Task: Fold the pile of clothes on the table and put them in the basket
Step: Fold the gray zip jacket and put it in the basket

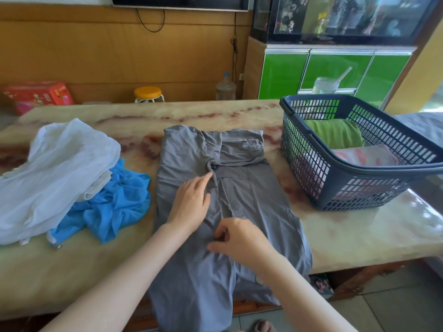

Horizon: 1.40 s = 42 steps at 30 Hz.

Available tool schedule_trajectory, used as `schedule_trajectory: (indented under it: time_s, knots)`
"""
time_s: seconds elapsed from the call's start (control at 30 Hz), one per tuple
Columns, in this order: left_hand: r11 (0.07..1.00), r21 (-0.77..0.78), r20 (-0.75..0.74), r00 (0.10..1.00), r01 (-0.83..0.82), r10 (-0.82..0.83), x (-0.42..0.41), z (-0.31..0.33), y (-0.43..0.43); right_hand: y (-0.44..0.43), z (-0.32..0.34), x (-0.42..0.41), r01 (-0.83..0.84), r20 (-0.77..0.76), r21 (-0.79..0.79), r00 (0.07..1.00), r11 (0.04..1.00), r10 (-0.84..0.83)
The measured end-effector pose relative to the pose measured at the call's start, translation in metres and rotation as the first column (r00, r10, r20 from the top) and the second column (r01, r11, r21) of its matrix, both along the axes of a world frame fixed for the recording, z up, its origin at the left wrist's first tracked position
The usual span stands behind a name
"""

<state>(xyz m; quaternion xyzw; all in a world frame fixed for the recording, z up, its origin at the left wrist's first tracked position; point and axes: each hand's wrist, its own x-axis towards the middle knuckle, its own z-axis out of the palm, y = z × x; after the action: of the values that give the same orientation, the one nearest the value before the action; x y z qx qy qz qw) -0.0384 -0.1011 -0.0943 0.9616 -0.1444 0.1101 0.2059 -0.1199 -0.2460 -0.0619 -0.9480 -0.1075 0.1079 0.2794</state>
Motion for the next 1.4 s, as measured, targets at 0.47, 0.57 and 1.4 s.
schedule_trajectory:
  time_s: [0.47, 0.57, 1.4]
  knots:
    - [0.968, 0.25, -0.204, 0.979, 0.033, 0.02, 0.107, 0.004, -0.012, 0.003, -0.035, 0.07, -0.066, 0.287, -0.005, 0.956, 0.998, 0.064]
    - [0.934, 0.341, -0.3, 0.954, 0.105, 0.002, 0.116, -0.006, -0.017, 0.009, -0.038, 0.078, -0.051, 0.291, -0.107, 0.953, 0.993, 0.08]
    - [0.923, 0.324, -0.254, 0.92, -0.21, 0.298, 0.197, 0.027, -0.181, -0.089, -0.003, 0.105, 0.641, -0.019, -0.019, 0.767, 0.767, -0.641]
